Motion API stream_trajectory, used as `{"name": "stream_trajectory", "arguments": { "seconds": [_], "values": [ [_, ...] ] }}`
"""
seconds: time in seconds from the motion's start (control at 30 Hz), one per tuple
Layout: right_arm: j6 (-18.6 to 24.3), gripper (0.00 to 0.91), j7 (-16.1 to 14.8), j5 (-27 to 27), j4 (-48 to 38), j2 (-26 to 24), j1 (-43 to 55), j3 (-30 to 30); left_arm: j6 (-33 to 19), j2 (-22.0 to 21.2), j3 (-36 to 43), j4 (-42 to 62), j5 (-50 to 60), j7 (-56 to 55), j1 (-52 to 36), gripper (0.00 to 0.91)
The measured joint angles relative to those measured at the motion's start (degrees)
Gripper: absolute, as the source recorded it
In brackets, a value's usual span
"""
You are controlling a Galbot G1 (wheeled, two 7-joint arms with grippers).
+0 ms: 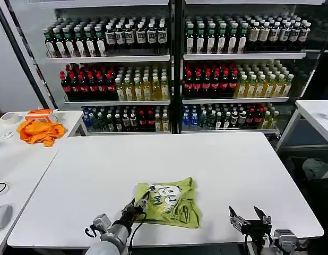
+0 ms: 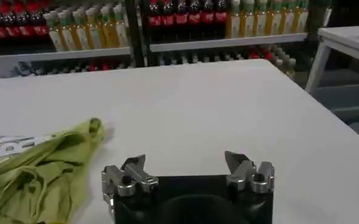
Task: Fold and organize the clothes.
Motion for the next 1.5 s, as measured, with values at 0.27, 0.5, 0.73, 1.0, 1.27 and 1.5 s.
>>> {"name": "stream_trajectory", "arguments": {
  "seconds": [0.27,0.5,0.73,1.0,1.27,1.5],
  "values": [
    [0.00,0.907,0.05,-0.01,0.58,0.21,-0.57,0.23,0.35,-1.31,-2.09,0.78,-8.22,0.83,0.17,0.040],
    [0.00,0.907,0.12,-0.07,1.30,0.62,-1.24,0.31,0.58,-2.58,-3.84,0.39,-14.12,1.52,0.74,0.020],
    [-0.01,0.907,0.14,0.07,2.01,0.59,-1.45,0.70,0.85,-2.97,-7.22,-2.00,-19.15,1.15,1.75,0.010],
    [-0.01,0.907,0.14,0.76,2.13,0.17,-0.41,0.25,2.88,3.41,-18.09,-7.57,-22.28,0.43,3.05,0.020],
    [-0.01,0.907,0.16,0.80,1.33,0.41,1.24,-1.00,7.20,17.41,-31.05,-11.95,-22.11,-0.72,4.01,0.020],
    [0.16,0.907,0.03,0.69,0.81,0.46,1.30,-0.84,9.12,23.98,-30.95,-14.85,-13.56,-1.13,3.44,0.020]
  ]
}}
